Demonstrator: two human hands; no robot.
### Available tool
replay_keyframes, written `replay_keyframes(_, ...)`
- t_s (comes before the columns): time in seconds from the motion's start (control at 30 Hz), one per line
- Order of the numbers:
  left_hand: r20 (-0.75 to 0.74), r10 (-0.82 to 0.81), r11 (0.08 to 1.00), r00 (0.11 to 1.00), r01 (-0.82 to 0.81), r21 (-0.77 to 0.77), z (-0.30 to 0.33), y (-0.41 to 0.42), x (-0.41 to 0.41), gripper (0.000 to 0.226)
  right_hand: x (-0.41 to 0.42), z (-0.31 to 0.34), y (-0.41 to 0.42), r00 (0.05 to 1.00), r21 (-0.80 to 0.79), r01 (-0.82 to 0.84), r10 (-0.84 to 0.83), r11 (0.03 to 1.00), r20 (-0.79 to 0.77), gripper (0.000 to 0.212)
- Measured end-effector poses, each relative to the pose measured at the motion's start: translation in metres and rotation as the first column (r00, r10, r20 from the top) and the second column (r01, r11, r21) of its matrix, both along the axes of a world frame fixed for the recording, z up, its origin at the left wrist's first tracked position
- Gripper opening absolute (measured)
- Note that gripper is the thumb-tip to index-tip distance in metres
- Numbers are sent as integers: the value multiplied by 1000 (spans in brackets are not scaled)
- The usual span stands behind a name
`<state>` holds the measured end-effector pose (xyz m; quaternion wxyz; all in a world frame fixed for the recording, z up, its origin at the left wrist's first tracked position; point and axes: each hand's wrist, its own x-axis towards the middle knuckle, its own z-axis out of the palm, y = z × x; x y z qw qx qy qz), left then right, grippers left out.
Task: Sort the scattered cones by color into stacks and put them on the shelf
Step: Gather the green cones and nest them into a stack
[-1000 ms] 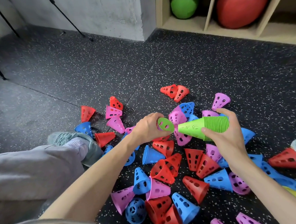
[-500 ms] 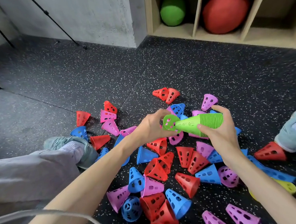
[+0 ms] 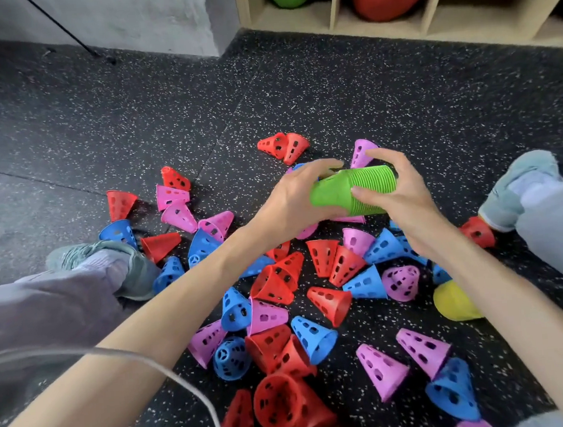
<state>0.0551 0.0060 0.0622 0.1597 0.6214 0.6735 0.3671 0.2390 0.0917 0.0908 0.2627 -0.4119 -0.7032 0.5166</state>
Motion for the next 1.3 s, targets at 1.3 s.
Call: replay_keyframes(1.3,428,-186,982,884,154,108,-5,33,180,55,211,-12,11,936,-18,160,-146,987,320,46)
